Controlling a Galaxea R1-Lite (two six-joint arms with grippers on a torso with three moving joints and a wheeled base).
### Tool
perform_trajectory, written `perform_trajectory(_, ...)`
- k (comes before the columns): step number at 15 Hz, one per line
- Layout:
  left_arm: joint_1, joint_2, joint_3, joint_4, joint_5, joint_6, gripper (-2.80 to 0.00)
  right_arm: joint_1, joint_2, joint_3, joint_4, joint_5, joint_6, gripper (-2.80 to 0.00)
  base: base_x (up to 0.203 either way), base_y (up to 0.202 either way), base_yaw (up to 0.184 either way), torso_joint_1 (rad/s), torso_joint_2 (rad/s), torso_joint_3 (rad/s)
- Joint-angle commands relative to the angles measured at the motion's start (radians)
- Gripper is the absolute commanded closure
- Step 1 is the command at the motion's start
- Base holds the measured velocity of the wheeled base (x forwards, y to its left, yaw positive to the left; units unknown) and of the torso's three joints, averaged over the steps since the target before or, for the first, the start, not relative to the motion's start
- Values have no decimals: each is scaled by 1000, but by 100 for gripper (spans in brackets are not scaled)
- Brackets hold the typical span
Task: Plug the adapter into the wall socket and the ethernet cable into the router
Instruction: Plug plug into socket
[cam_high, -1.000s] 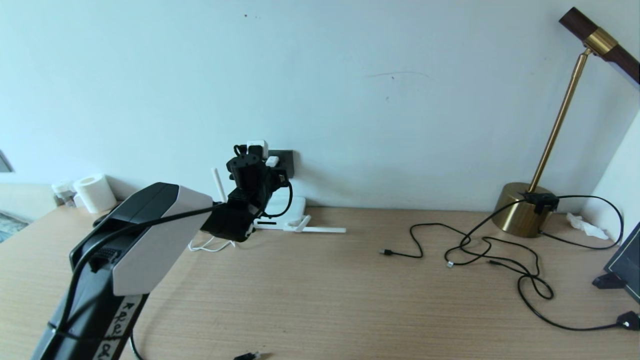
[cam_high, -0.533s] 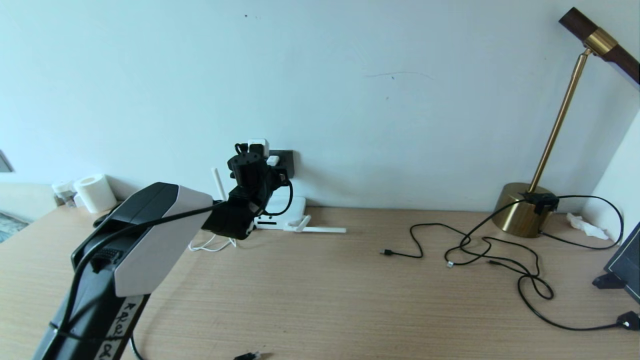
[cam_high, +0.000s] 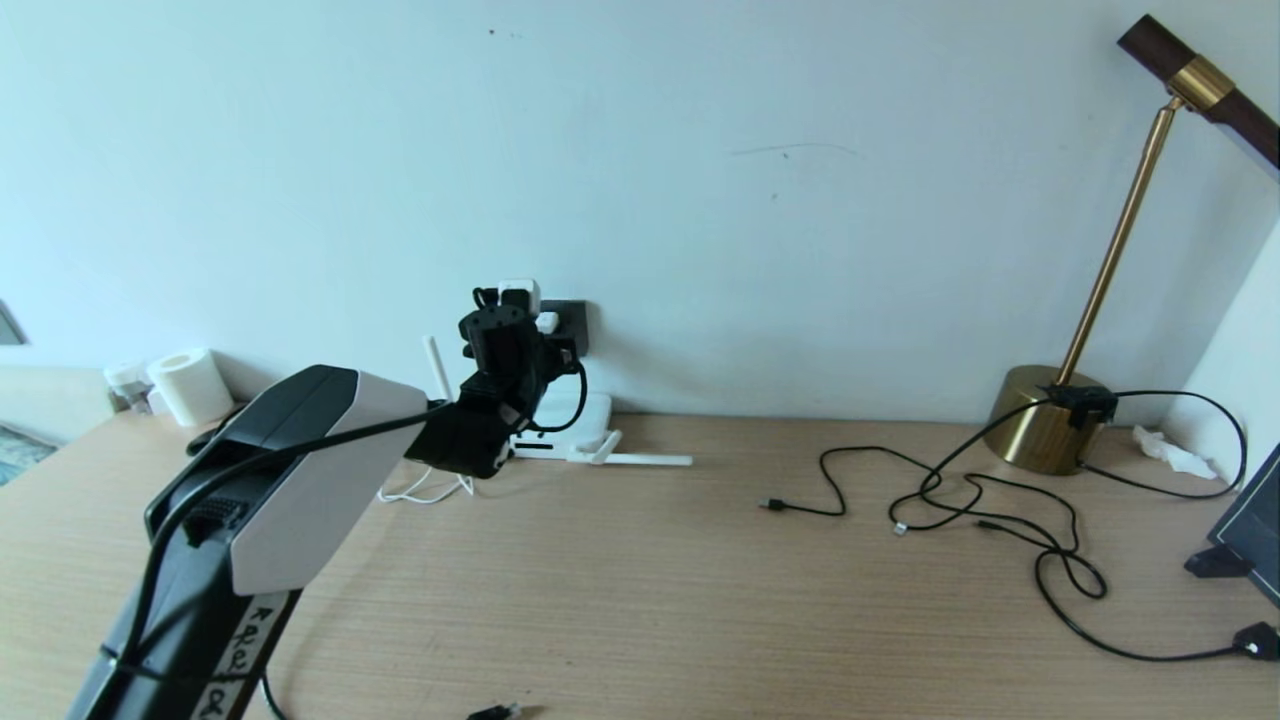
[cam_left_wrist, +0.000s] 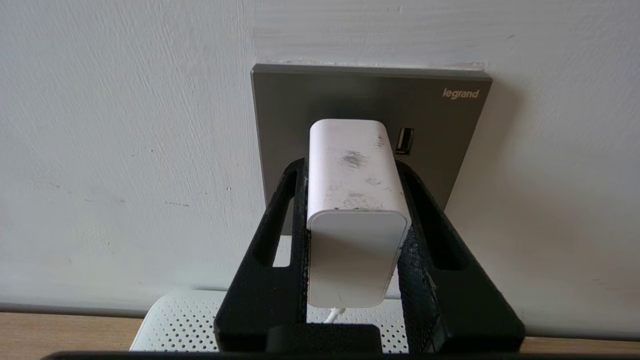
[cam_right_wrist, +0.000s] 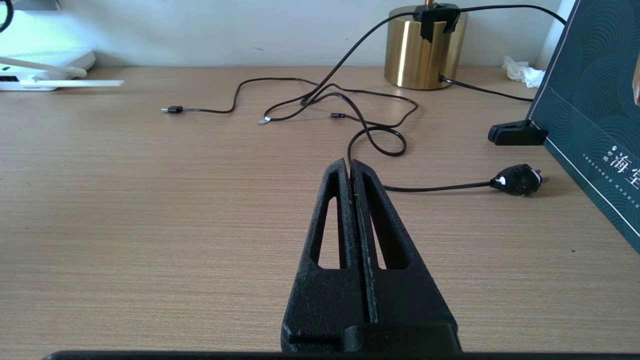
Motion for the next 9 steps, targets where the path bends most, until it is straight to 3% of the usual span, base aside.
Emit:
perform_trajectory(1,-2,4,0,7,4,0,0,1,0,9,-1,1,0,0,0,0,0,0,0,0)
perform_trajectory(9,-2,1,0,21,10,0,0,1,0,9,-1,-1,0,0,0,0,0,0,0,0)
